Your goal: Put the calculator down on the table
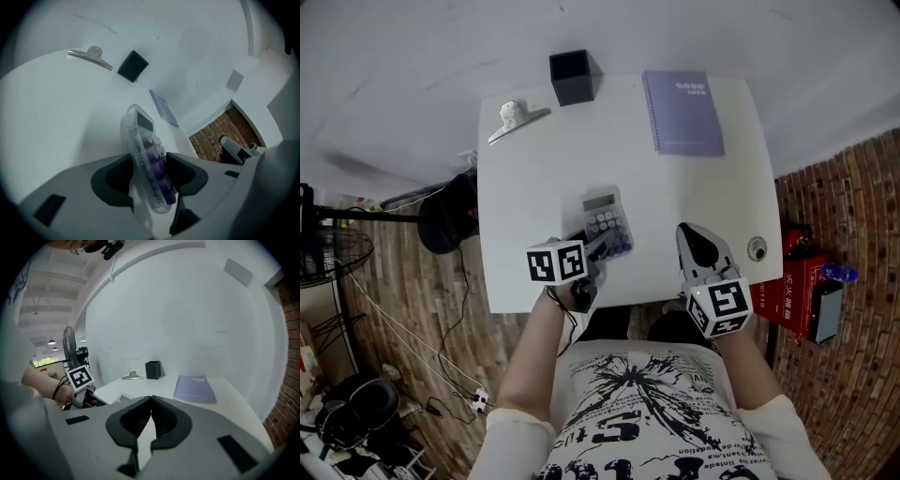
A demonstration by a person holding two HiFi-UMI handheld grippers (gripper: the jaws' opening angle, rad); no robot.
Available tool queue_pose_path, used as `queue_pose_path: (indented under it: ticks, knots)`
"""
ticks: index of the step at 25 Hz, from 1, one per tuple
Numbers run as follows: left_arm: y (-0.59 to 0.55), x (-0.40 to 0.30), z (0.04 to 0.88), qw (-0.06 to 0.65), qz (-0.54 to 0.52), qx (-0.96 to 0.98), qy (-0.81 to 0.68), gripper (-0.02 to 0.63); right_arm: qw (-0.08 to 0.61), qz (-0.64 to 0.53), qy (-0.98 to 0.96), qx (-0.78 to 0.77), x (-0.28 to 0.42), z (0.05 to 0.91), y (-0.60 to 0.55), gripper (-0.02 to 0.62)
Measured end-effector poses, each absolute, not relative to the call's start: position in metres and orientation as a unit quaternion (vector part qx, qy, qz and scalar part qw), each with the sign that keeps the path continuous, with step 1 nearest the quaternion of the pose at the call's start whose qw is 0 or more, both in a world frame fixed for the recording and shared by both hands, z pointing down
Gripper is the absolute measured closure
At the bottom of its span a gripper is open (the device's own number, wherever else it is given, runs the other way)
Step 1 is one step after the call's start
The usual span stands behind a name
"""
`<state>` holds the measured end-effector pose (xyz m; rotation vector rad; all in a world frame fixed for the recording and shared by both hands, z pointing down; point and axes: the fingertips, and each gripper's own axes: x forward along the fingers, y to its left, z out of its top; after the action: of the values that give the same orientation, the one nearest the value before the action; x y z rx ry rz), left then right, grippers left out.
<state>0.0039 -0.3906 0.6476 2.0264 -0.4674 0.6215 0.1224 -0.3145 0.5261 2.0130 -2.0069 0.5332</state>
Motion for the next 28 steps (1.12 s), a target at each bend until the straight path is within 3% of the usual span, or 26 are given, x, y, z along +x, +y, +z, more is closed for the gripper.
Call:
queue_pose_path:
  ticks: [4,10,19,28]
  knots:
    - [-0.391,0.004,0.646,0.443,0.265,0.834,-0.197,0.371,0.124,0.182,-0.687,0.693,0.121,0.523,-0.316,0.580]
    - [-0.397,-0.004,0.643,0.385,0.273,0.851,-0.229,0.298,0.126,0.173,-0.691,0.690,0.112,0.518,-0.318,0.581]
    - [-0.410,-0.022,0.585,0.331,0.218,0.886,-0.239,0.299,0.122,0.138,-0.704,0.686,0.094,0.492,-0.322,0.580]
    - [-0.413,-0.045,0.469,0.182,0.132,0.939,-0.260,0.326,0.092,0.097,-0.713,0.689,0.084,0.449,-0.330,0.580]
